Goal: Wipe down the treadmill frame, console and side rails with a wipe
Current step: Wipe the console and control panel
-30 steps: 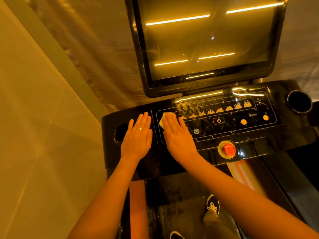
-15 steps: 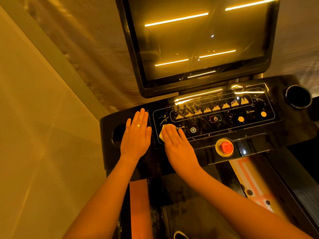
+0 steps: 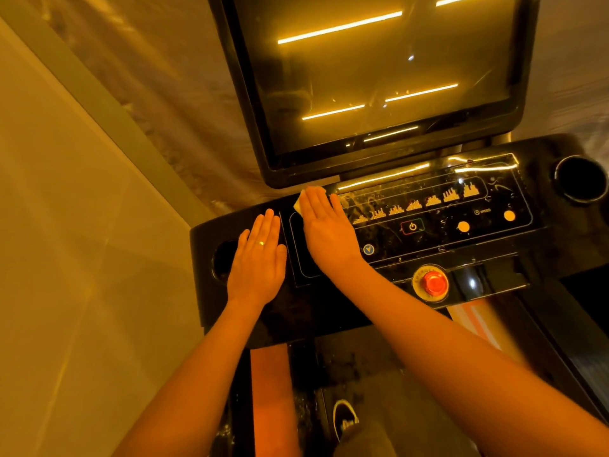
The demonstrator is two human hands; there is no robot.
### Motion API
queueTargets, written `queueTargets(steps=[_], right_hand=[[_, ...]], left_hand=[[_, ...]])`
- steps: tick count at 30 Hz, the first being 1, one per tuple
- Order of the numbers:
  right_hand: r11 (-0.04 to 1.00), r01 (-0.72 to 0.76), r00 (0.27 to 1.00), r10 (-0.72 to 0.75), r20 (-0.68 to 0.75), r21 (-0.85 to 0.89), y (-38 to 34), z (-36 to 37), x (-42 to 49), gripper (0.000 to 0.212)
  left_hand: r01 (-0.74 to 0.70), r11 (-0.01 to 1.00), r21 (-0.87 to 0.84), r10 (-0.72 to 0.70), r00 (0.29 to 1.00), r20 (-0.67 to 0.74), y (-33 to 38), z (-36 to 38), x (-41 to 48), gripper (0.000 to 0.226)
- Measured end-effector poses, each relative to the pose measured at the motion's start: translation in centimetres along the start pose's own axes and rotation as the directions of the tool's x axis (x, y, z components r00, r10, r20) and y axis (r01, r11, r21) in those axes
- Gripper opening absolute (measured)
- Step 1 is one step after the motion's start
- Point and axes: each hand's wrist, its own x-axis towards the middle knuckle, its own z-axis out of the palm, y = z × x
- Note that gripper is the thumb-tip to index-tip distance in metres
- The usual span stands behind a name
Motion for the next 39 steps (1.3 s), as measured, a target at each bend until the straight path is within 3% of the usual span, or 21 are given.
queueTargets(steps=[4,10,17,24,29,35,39], right_hand=[[1.0,-0.008,1.0,0.008,-0.005,-0.001,0.3,0.1,0.3,0.068],[0.998,-0.004,0.999,0.001,0.051,0.068,-0.2,-0.4,-7.4,0.081],[0.998,-0.067,0.995,0.065,0.075,0.02,-0.6,-1.0,-3.5,0.072],[0.998,0.009,0.996,-0.014,0.093,0.063,0.1,0.8,-13.4,0.071],[0.995,-0.033,0.996,0.024,0.091,0.098,-0.2,0.2,-10.5,0.063],[0.991,-0.012,0.978,-0.016,0.208,0.133,-0.1,-0.1,-13.8,0.075],[0.991,-0.027,0.985,0.004,0.173,0.13,-0.3,0.0,-11.5,0.076]], left_hand=[[-0.002,1.0,0.002,0.002,1.0,0.005,-0.1,0.1,0.0,0.057],[-0.009,0.998,0.054,0.007,1.0,0.028,0.0,0.0,0.0,0.058],[-0.007,0.998,0.055,0.005,0.999,0.038,0.3,-0.3,0.1,0.059],[-0.002,1.0,0.004,0.002,1.0,0.004,0.1,-0.2,-0.1,0.059],[0.015,1.0,-0.014,-0.015,1.0,-0.011,0.1,0.0,-0.1,0.057],[0.02,0.999,-0.027,-0.02,0.999,-0.029,0.2,0.0,-0.1,0.057],[0.017,0.999,-0.035,-0.018,0.999,-0.028,0.2,0.0,-0.1,0.056]])
